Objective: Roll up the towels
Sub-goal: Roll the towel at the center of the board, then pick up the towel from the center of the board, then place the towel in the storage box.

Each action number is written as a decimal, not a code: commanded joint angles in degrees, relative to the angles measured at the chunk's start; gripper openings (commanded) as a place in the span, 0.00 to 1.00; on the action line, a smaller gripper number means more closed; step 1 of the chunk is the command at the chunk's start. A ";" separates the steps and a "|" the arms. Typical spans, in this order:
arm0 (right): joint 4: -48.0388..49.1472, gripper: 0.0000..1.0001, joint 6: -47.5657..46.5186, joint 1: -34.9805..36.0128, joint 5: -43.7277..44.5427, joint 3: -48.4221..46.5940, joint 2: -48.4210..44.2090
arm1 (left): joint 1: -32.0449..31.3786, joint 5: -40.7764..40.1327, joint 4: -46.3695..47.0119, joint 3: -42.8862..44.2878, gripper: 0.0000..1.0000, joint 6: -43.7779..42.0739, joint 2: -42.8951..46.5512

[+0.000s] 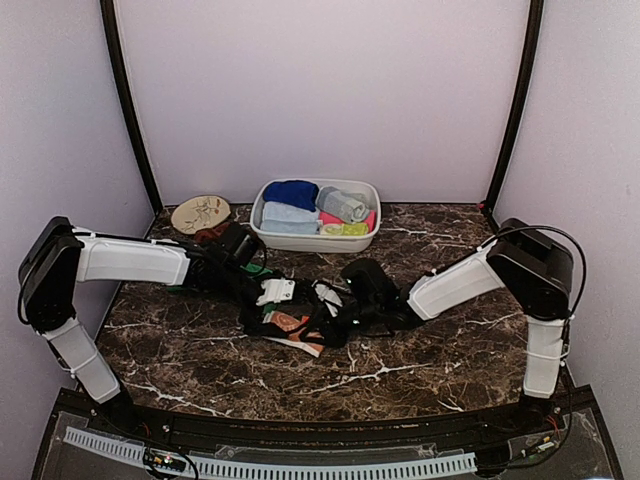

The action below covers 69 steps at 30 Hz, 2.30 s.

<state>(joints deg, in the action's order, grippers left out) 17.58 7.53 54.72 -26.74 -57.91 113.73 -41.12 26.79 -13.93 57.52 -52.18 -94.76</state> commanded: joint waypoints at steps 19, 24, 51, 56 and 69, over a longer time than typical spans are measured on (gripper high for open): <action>-9.06 0.18 3.27 -1.65 -8.15 -0.12 4.39 | -2.64 -7.50 -0.54 2.75 0.66 -8.16 -11.82; -6.37 0.23 5.02 -2.29 -7.85 -0.07 2.26 | -3.21 -7.79 -3.90 4.08 0.23 -8.99 -14.40; 4.56 0.30 11.41 -22.55 5.52 17.95 -33.31 | 17.41 -18.19 -3.77 56.50 0.00 -9.83 -30.49; 6.48 0.30 12.18 -22.62 5.24 20.20 -33.21 | 17.68 -19.86 -1.66 60.90 0.00 -11.75 -37.91; 9.38 0.30 14.08 -24.30 0.90 21.40 -31.20 | 17.91 -20.17 -8.33 67.31 0.51 -13.67 -45.60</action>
<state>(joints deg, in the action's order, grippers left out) 23.35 20.29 30.83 -23.75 -37.12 82.04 -23.40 6.50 -17.19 123.83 -64.97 -140.99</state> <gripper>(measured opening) 0.297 0.409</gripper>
